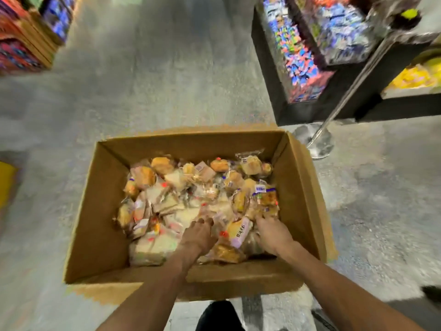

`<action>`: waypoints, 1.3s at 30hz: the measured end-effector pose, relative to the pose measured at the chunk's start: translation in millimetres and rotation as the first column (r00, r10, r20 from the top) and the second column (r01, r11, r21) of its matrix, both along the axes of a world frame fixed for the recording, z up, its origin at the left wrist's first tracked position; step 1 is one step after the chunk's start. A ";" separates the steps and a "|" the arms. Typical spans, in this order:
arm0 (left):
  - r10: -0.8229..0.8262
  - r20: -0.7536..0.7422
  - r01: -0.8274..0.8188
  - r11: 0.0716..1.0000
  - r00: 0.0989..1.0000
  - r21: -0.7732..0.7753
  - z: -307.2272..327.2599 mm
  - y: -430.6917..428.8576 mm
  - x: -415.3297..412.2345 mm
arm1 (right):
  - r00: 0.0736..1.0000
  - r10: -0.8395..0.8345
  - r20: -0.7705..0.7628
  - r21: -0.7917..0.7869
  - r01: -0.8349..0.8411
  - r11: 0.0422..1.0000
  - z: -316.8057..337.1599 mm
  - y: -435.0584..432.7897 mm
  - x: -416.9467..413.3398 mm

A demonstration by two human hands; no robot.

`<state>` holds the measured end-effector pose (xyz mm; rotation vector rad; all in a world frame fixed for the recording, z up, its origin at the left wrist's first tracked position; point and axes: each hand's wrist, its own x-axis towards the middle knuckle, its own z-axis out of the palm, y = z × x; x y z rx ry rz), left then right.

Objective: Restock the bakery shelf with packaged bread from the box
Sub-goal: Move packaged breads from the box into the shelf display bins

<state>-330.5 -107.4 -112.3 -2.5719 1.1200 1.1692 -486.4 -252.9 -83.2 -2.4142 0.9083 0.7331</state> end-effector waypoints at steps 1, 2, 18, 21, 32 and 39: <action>0.039 -0.048 -0.038 0.999 0.998 0.022 -14.3 -2.1 7.1 | 0.999 -0.022 -0.031 0.015 0.022 1.000 -14.1 -2.6 9.4; 0.068 -0.092 -0.064 0.997 0.993 0.047 -28.5 -3.8 12.6 | 0.996 -0.069 -0.052 0.044 0.072 0.996 -26.5 -4.5 17.4; -0.188 0.001 0.187 0.979 0.982 0.086 -126.4 -52.4 6.8 | 0.872 -0.483 -0.084 0.050 0.488 0.871 -113.0 -46.1 85.6; -0.146 -0.006 0.146 0.984 0.989 0.099 -132.6 -51.8 1.5 | 0.878 -0.453 -0.153 0.043 0.464 0.885 -123.3 -45.4 93.8; 0.205 -0.263 -0.219 0.975 0.943 -0.026 -135.8 -36.6 6.4 | 0.855 -0.504 -0.122 0.146 0.518 0.843 -115.0 -58.1 83.0; 0.258 -0.360 -0.368 0.886 0.897 -0.282 -110.2 -11.3 9.3 | 0.799 -0.597 -0.072 0.229 0.596 0.770 -88.1 -49.2 61.6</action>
